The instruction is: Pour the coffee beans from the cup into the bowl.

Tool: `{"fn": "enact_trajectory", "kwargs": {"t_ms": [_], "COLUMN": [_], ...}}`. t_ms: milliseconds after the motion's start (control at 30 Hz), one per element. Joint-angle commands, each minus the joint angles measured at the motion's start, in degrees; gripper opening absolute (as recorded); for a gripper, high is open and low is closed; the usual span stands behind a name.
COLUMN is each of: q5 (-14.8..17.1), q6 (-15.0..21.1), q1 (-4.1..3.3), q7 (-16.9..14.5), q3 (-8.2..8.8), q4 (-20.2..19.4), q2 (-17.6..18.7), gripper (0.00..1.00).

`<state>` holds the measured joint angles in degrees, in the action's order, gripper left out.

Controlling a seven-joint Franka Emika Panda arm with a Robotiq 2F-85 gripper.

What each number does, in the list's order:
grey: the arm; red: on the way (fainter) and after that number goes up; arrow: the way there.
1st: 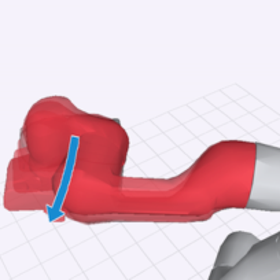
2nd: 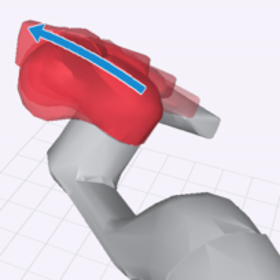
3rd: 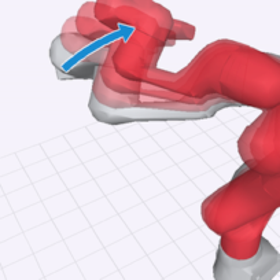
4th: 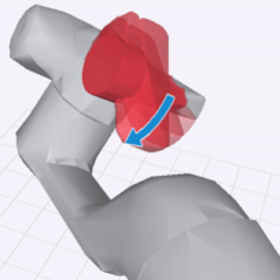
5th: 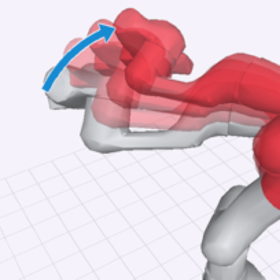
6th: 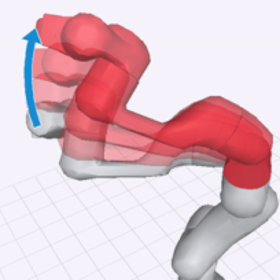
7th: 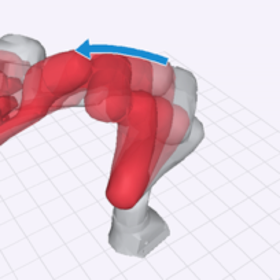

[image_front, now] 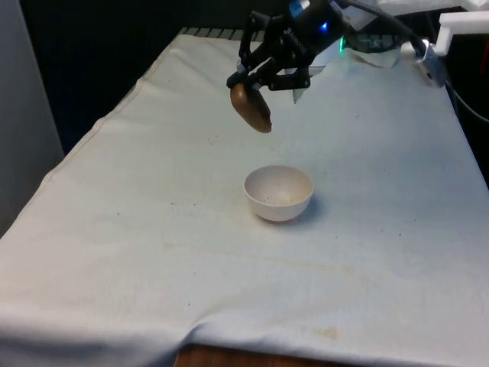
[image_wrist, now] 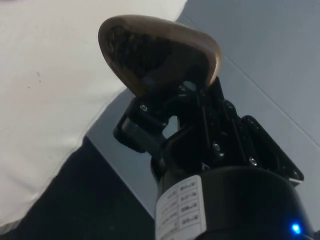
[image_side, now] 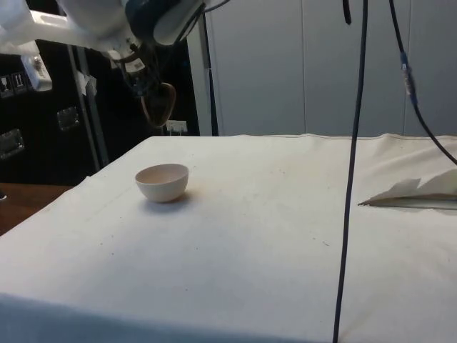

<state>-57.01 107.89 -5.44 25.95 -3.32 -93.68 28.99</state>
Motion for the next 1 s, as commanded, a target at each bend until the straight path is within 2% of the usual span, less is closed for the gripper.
{"fn": "enact_trajectory", "kwargs": {"t_ms": [0,100,133,167,367,400,433,600,667,700,733,967], "q5": [-0.6,-2.0,-2.2,-2.8,-5.6,-5.1,-6.0,-8.0,-9.1,-8.8,-9.4,-12.2], "q6": [-0.9,-1.8,-1.8,-2.5,-4.3,-3.7,-4.6,-6.4,-7.7,-6.9,-8.2,-12.0], "q1": [-0.46,-0.4,0.0,-0.4,-0.4,0.0,-0.4,-0.52,-0.63,-0.06,-0.63,-0.63], "q7": [0.2,0.8,1.0,1.1,2.1,1.9,2.2,2.9,3.4,3.3,3.6,5.1], "q3": [0.06,-0.46,-0.92,-0.74,-1.55,-1.72,-1.66,-2.46,-3.21,-3.38,-3.5,-6.25], "q4": [0.3,0.4,0.1,0.4,0.3,0.1,0.3,0.4,0.6,0.2,0.6,1.7], "q2": [0.3,0.4,0.2,0.5,0.8,0.6,0.9,1.1,1.3,1.1,1.4,2.7], "gripper": [0.01,0.01,0.01,0.01,0.01,0.01,0.01,0.01,0.01,0.01,0.01,0.01]}}
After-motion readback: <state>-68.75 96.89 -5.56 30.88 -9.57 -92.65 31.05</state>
